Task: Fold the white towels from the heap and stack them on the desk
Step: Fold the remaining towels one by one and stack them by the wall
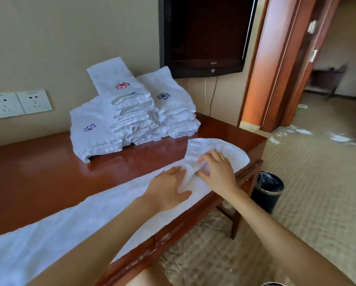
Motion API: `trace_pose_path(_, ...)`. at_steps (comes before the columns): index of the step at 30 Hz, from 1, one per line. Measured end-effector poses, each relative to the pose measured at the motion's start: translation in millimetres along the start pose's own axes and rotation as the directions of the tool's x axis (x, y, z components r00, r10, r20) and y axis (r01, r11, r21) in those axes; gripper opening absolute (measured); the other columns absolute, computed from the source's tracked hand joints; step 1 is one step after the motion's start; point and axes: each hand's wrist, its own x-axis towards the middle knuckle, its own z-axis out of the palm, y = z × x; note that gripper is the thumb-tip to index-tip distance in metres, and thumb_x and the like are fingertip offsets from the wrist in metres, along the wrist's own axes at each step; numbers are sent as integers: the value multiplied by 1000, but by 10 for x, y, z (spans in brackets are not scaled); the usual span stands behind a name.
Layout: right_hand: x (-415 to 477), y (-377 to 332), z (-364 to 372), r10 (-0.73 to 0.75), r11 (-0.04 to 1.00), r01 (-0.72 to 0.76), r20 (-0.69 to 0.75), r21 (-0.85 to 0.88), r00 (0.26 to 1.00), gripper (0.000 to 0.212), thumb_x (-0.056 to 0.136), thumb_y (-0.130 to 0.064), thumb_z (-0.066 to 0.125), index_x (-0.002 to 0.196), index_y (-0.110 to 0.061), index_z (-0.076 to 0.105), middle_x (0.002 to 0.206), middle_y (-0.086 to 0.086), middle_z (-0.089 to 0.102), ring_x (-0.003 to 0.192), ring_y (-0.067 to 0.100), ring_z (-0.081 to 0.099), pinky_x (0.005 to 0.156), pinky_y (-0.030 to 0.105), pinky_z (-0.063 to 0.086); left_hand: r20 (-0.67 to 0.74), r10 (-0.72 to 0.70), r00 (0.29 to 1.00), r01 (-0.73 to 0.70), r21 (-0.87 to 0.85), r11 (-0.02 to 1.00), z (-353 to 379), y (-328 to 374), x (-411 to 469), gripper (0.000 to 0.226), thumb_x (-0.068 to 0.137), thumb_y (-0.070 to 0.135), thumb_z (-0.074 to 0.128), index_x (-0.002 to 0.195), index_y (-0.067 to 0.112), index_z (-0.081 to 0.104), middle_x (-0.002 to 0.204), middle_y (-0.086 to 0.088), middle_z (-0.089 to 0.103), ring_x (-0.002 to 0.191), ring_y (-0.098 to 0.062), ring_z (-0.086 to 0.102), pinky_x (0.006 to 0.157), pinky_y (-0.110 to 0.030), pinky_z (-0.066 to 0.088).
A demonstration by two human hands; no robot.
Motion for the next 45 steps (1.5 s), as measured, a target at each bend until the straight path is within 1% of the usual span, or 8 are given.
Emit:
trace_pose_path(12, 579, 703, 80, 456, 670, -381, 51, 637, 889, 38, 87, -9, 68, 119, -23, 54, 109, -2, 58, 101, 14, 58, 86, 22, 48, -122, -165, 979, 81, -508, 858, 186, 22, 881, 28, 95, 39, 41, 96, 20, 61, 93, 6, 65, 94, -17, 59, 92, -33, 41)
trace_pose_path(16, 742, 813, 70, 439, 513, -389, 156, 765, 885, 51, 88, 9, 53, 124, -26, 52, 122, 2, 57, 115, 15, 55, 87, 20, 47, 7, -380, 925, 87, -977, 193, 105, -157, 1128, 26, 99, 11, 40, 87, 13, 63, 82, 4, 64, 83, -14, 58, 68, -19, 48)
trace_pose_path(19, 839, 862, 89, 376, 587, -400, 200, 704, 905, 55, 87, 9, 54, 132, -21, 48, 129, 1, 53, 123, 15, 49, 91, 22, 45, 269, -397, 878, 166, -947, -274, -58, -413, 1291, 24, 94, 4, 36, 100, -2, 59, 84, -14, 59, 73, -24, 56, 68, -27, 50)
trace_pose_path(25, 989, 951, 187, 329, 921, -362, 210, 142, 921, 59, 83, -38, 71, 136, -26, 48, 131, -3, 53, 124, 16, 47, 102, 34, 28, 381, -323, 867, 319, -920, -228, -272, -594, 1381, 27, 94, 10, 37, 102, 2, 62, 78, -16, 66, 67, -29, 63, 65, -35, 50)
trace_pose_path(30, 944, 1018, 63, 291, 955, -292, -30, -40, 956, 53, 74, -56, 73, 112, -24, 57, 109, -5, 51, 101, 15, 49, 73, 27, 39, 379, -311, 872, 385, -922, -45, -510, -585, 1501, 24, 91, 21, 49, 95, 5, 67, 74, -12, 68, 62, -24, 64, 64, -33, 47)
trace_pose_path(33, 988, 1168, -157, 410, 911, -392, 171, -129, 896, 44, 80, -65, 60, 95, -24, 55, 93, -6, 59, 86, 14, 58, 70, 32, 46, 391, -294, 872, 400, -916, -29, -563, -527, 1511, 24, 90, 23, 50, 95, 5, 67, 75, -12, 67, 62, -24, 65, 64, -32, 47)
trace_pose_path(40, 1080, 1308, -417, 548, 793, -609, 429, 5, 718, 59, 89, -69, 40, 88, -15, 63, 91, 4, 66, 85, 20, 63, 76, 33, 46, 393, -246, 886, 391, -918, -58, -523, -383, 1490, 49, 59, 25, 65, 104, 8, 69, 90, -15, 72, 80, -31, 67, 81, -40, 52)
trace_pose_path(45, 1113, 1191, -462, 470, 525, -715, 543, 462, 696, 17, 88, -26, 68, 104, -22, 72, 98, -5, 69, 92, 9, 65, 68, 18, 49, 404, -196, 893, 410, -912, -11, -421, -369, 1566, 78, 43, 25, 79, 119, 17, 67, 119, -17, 66, 112, -38, 61, 104, -53, 41)
